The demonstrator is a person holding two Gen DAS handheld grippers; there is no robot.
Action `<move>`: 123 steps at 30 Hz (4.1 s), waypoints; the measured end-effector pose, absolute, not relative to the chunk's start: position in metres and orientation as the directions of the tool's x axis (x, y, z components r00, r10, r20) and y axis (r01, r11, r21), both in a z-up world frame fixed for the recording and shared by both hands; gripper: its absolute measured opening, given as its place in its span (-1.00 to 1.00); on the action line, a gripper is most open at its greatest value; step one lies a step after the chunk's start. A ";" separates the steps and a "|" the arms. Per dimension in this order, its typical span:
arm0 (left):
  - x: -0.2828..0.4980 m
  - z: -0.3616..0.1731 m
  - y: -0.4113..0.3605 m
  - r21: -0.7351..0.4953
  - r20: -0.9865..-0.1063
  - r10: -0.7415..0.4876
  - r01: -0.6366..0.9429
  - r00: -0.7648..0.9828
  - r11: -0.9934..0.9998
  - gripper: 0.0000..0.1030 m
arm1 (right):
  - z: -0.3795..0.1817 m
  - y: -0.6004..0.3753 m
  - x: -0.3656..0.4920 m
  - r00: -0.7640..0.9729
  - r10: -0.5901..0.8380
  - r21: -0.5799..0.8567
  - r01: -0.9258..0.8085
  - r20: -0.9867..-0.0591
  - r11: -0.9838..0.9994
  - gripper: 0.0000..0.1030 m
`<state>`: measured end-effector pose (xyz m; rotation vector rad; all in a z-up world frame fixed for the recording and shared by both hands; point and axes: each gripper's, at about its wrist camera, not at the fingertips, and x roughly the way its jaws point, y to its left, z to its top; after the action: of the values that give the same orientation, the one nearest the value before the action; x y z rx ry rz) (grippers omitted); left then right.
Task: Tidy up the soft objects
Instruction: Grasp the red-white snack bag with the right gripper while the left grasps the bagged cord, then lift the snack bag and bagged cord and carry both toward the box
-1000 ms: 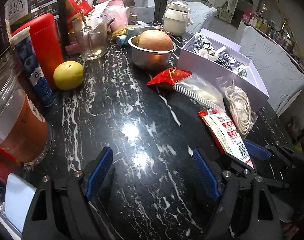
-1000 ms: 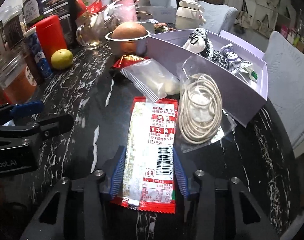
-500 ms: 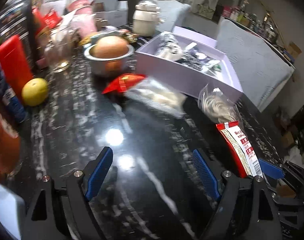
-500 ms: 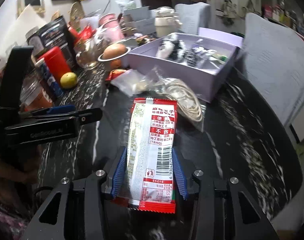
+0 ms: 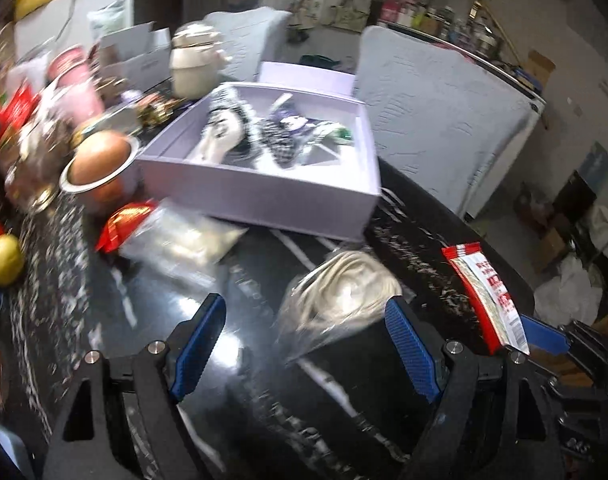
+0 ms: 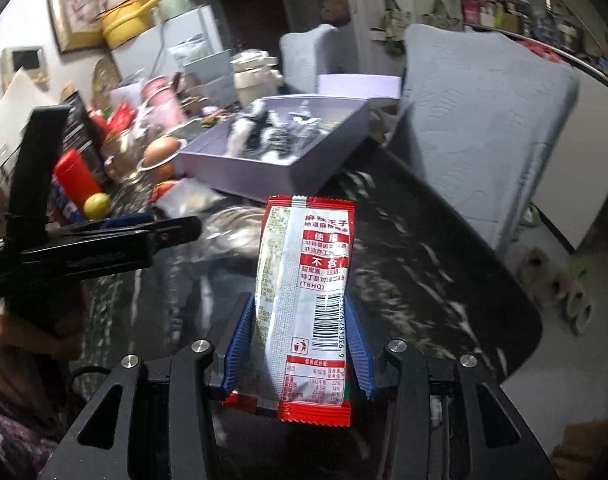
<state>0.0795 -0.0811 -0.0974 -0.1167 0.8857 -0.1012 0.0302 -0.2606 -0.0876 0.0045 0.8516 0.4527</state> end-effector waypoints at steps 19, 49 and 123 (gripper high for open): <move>0.138 -0.132 -0.116 -0.115 -0.852 -0.212 0.224 0.478 0.968 0.60 | -0.119 -0.295 0.075 0.521 0.373 0.244 -0.300 -0.768 0.922 -0.14; 0.094 -0.140 -0.131 -0.132 -0.824 -0.273 0.301 0.497 0.945 -0.22 | -0.126 -0.288 0.055 0.518 0.326 0.209 -0.271 -0.791 0.940 -0.14; 0.157 0.028 -0.027 -0.087 -0.421 -0.122 0.093 0.899 0.992 -0.22 | 0.034 -0.190 0.158 0.727 0.461 0.074 -0.496 -0.509 0.865 -0.14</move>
<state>0.1565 -0.0269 0.0279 -0.0656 0.4400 -0.1115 0.1585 -0.1897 0.0336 -0.0687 0.5427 0.5281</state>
